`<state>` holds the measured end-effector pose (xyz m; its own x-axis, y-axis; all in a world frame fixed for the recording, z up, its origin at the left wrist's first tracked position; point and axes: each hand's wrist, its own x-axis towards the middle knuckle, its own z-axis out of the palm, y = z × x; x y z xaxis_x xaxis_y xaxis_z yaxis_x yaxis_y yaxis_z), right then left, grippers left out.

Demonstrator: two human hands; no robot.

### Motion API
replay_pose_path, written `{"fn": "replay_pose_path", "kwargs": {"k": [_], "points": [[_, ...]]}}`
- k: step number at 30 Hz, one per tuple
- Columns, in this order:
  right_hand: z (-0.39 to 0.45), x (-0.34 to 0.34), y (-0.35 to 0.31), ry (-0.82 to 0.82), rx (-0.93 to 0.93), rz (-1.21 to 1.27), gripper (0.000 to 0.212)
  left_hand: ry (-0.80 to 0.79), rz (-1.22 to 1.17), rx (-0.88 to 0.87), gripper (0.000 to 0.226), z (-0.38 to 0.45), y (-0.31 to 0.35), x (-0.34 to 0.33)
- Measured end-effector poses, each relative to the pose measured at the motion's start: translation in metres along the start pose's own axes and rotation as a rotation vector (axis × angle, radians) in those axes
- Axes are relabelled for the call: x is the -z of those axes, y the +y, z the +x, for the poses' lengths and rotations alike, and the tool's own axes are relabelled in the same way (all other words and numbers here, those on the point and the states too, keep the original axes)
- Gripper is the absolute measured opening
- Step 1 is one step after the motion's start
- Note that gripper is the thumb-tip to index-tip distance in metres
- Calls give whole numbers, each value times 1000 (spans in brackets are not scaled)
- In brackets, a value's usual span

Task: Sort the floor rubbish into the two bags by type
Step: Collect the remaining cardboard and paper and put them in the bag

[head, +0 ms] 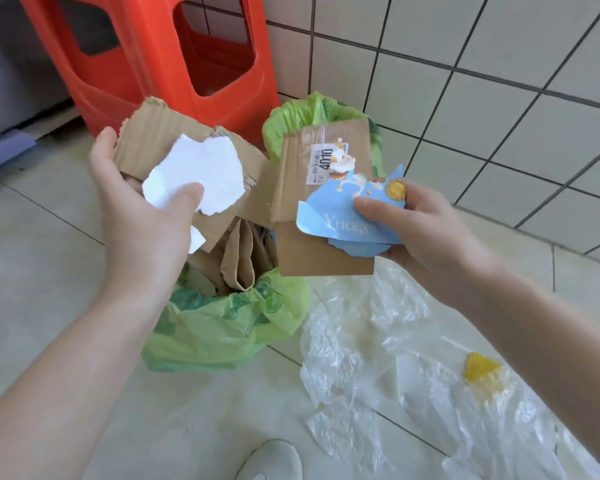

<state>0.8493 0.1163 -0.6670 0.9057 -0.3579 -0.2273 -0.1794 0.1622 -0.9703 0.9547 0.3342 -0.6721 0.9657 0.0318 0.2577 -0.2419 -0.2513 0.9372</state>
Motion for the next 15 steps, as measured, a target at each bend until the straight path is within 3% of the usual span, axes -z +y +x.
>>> {"fn": "replay_pose_path", "kwargs": {"k": [6,11,15], "points": [[27,-54,-7,24,8,1,20,66,129,-111,60,13,-8,20],[42,-98,-7,43,116,-275,14,156,234,-166,44,21,-12,37],[48,-113,-17,70,202,-348,10,189,291,-187,44,20,-9,39]]}}
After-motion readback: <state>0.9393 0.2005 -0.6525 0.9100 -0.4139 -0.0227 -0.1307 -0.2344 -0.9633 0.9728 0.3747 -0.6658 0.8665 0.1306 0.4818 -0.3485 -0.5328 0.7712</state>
